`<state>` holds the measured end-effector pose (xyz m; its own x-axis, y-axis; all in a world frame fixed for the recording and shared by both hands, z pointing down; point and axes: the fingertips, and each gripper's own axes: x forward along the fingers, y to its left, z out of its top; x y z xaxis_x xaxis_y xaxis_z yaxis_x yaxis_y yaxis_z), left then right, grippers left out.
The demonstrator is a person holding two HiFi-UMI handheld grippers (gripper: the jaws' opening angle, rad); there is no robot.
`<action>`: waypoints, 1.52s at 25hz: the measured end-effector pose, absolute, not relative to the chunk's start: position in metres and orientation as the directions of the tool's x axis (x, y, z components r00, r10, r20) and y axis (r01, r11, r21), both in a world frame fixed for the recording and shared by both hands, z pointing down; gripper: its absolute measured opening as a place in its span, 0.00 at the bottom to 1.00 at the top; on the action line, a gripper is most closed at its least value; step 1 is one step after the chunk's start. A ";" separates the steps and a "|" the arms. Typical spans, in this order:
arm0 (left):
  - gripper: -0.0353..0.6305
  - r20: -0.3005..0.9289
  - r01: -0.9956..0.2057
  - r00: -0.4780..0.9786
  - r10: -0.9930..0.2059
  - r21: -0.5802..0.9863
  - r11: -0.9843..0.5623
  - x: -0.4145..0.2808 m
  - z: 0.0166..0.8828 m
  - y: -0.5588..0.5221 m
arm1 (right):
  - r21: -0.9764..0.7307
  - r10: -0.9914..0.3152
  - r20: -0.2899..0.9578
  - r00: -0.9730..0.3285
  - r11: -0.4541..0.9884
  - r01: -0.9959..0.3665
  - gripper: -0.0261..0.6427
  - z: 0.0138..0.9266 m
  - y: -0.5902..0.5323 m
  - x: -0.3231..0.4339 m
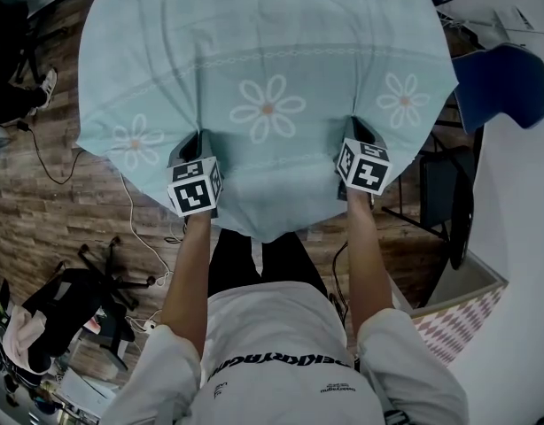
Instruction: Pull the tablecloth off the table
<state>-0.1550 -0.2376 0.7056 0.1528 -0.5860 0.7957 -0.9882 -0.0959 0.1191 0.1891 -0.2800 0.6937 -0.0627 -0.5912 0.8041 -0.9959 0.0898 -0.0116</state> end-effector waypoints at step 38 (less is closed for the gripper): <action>0.07 0.651 -0.967 0.251 -0.717 0.207 -0.151 -0.134 0.593 -0.213 | -0.221 -0.749 0.622 -0.226 0.109 -0.969 0.09 0.591 -0.240 0.176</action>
